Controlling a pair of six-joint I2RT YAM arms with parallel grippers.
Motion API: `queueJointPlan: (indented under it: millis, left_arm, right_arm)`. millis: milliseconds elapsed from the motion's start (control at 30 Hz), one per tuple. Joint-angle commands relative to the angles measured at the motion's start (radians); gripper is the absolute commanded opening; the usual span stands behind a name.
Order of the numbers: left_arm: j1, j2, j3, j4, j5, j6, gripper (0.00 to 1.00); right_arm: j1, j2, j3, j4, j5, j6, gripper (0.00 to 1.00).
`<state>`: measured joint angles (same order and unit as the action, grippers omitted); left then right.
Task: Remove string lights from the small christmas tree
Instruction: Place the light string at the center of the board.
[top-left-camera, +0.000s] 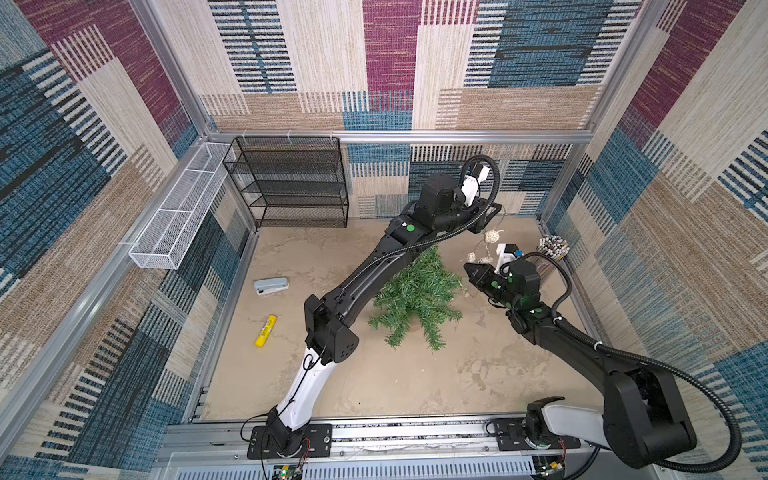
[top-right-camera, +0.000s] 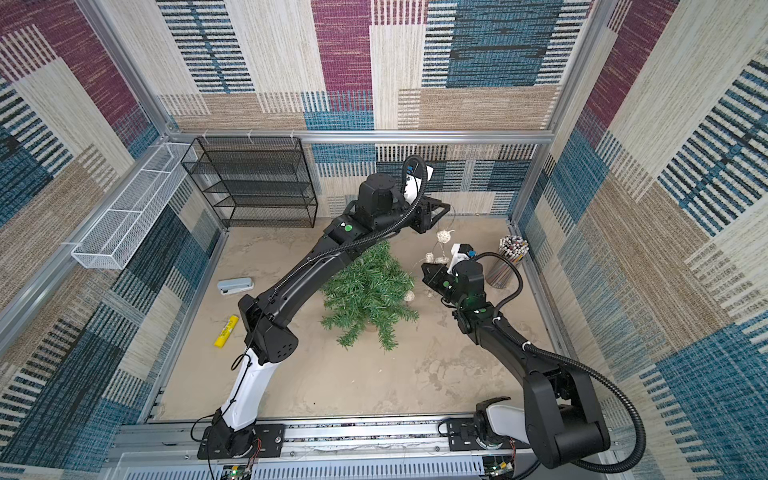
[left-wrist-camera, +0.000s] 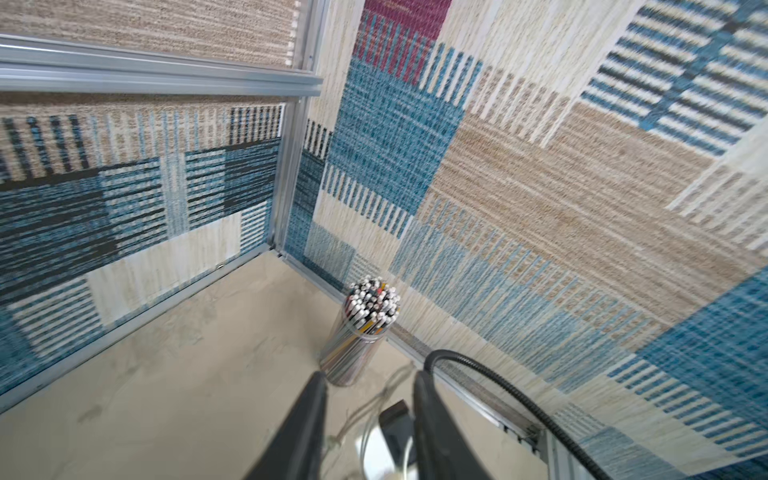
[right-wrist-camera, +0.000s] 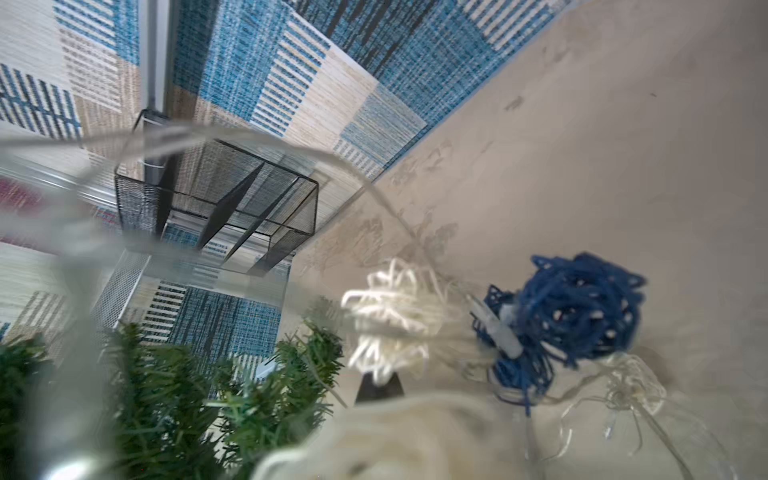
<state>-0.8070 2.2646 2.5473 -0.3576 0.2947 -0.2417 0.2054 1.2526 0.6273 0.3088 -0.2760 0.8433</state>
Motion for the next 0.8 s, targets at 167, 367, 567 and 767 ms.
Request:
queueJointPlan:
  millis: [167, 367, 567, 767]
  left_arm:
    - [0.0, -0.004, 0.063, -0.147, -0.104, 0.109, 0.85]
    - [0.0, -0.001, 0.101, -0.139, -0.095, 0.11, 0.9]
    - [0.0, -0.037, 0.11, -0.147, -0.08, 0.114, 0.93]
    - [0.0, -0.093, 0.104, -0.154, -0.055, 0.094, 0.97]
  right_arm:
    - [-0.092, 0.015, -0.032, 0.004, -0.018, -0.027, 0.0]
    - [-0.089, 0.048, -0.041, 0.001, -0.036, -0.044, 0.0]
    - [-0.073, 0.021, -0.021, -0.095, -0.087, -0.075, 0.16]
    - [-0.07, -0.06, 0.018, -0.298, 0.027, -0.195, 0.66]
